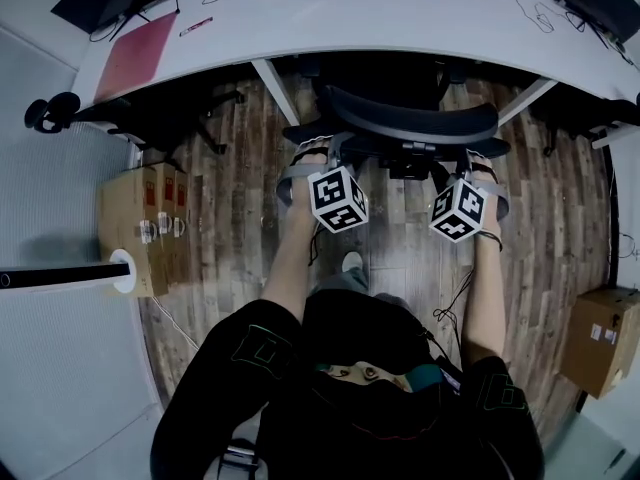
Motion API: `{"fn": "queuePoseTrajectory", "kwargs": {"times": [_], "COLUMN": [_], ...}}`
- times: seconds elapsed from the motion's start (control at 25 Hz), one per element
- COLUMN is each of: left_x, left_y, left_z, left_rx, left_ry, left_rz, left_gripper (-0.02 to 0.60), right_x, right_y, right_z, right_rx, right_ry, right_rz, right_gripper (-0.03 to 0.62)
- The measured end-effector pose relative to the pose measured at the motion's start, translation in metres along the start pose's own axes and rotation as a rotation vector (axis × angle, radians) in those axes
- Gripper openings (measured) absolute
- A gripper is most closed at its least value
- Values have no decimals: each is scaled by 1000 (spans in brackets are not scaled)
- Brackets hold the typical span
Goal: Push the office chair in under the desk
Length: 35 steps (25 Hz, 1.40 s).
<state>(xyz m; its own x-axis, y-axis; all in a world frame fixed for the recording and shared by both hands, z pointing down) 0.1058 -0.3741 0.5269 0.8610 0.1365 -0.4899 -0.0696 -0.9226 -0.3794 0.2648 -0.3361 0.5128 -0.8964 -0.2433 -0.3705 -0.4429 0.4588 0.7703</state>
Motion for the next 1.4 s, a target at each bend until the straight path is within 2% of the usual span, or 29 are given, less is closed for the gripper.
{"fn": "queuePoseTrajectory", "kwargs": {"times": [0.44, 1.08, 1.24, 1.4], "left_x": [13, 42, 32, 20], "left_y": [63, 165, 190, 208], "left_z": [-33, -101, -110, -111], "left_rx": [9, 66, 88, 107], "left_ry": [5, 30, 84, 99], "left_rz": [-3, 60, 87, 77], "left_gripper": [202, 215, 238, 242], "right_x": [-2, -22, -10, 4], "right_y": [-47, -125, -133, -130], "right_z": [-60, -165, -179, -187], "right_rx": [19, 17, 35, -4], "right_ry": [0, -58, -96, -98], "right_rz": [1, 33, 48, 60], "right_gripper": [173, 173, 167, 166]}}
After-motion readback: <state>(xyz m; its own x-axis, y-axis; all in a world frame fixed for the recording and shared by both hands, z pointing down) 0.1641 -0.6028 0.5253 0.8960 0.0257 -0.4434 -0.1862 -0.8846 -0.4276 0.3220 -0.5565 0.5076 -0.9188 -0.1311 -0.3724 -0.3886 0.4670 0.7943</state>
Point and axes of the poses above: the fingertips, and each gripper's own axes: z backward along the fingers, y to its left, x out of its top, the point moved 3 cm from there along z, backward along the fingers, and after that the axes turned 14 degrees about -x, right-handed, at the moved point
